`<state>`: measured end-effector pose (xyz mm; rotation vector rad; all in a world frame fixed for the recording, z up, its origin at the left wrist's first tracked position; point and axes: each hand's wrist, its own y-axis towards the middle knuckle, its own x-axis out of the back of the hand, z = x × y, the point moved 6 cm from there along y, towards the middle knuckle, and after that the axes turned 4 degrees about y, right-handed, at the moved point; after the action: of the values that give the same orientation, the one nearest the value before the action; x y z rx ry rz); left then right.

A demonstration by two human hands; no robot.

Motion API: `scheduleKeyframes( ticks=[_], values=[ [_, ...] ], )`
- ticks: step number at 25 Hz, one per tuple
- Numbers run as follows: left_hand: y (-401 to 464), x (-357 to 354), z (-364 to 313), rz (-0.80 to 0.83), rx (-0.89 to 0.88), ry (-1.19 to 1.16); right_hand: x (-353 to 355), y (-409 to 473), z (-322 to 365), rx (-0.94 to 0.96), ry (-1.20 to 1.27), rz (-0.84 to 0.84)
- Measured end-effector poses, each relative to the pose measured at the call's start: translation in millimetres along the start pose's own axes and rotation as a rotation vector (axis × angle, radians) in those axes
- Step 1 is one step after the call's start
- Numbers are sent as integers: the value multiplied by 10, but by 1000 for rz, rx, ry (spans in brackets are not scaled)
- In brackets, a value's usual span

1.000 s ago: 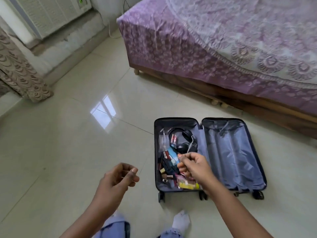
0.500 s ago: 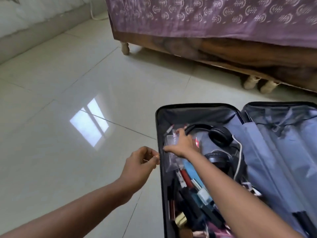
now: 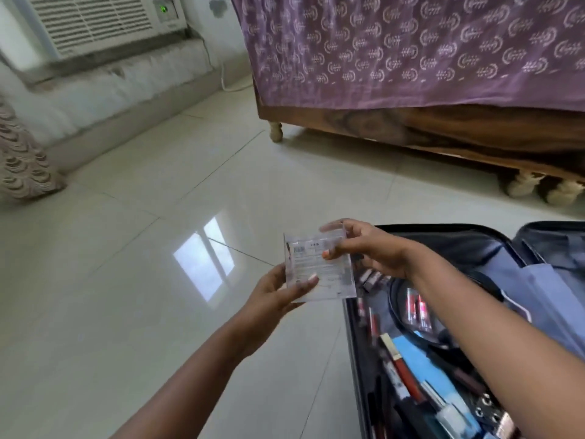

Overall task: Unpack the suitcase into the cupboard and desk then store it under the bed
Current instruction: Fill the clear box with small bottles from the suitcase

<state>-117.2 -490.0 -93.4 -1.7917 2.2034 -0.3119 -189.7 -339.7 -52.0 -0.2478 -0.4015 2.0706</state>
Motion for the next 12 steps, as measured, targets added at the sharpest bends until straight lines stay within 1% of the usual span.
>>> scheduleKeyframes(
  ticks=[2,3,5,6,7,8,10,12],
  values=[
    [-43,244,130,-62,10,156,-81,109,-34,-18,-234,17],
    [-103,383,205,-147,38,200,-164,143,-45,-10,-409,7],
    [-260,584,318,-300,70,239,-397,150,-91,38,-720,-16],
    [-317,655,380,-326,83,229,-520,154,-138,43,-797,-10],
    [-341,693,442,-314,94,218,-596,172,-216,15,-806,2],
    [-351,704,488,-282,103,230,-637,192,-308,-37,-752,15],
    [-347,695,510,-199,100,327,-644,213,-446,-180,-563,29],
    [-373,692,503,-129,91,352,-638,175,-519,-331,-378,34]
  ],
)
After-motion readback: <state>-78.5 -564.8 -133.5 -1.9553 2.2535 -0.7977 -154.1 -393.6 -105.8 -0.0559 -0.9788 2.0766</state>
